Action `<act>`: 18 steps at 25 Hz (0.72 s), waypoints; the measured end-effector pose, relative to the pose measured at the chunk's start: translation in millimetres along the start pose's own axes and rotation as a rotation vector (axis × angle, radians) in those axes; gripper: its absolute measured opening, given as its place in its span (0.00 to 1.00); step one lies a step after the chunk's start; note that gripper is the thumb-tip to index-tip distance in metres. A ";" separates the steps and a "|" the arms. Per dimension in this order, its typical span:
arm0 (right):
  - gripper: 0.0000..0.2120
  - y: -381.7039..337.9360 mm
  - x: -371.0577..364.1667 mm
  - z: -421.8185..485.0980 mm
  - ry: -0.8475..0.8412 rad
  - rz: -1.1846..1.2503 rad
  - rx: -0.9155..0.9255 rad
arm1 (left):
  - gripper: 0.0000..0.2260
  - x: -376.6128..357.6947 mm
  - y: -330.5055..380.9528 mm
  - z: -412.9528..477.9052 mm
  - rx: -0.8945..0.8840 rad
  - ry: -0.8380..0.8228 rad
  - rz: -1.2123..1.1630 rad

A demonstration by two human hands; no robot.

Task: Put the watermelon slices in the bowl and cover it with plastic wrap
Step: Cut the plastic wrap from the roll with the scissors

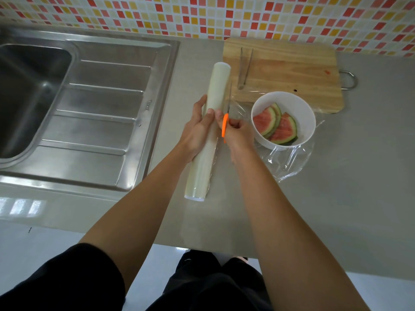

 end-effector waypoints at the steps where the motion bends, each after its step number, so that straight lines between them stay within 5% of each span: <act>1: 0.22 -0.5 -0.1 1.2 0.008 0.011 -0.006 | 0.22 -0.1 -1.3 -0.8 -0.001 -0.002 -0.007; 18: 0.22 -10.5 -6.8 11.3 0.017 0.040 -0.069 | 0.19 10.8 -10.0 -17.5 0.010 -0.012 0.031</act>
Point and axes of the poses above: each hand's wrist, its own z-axis towards the middle knuckle, its own x-axis out of the back of the hand, y = z × x, the point moved 3 cm from there along z, towards the middle knuckle, and after that the axes turned 2 degrees about z, right-handed, at the moved point
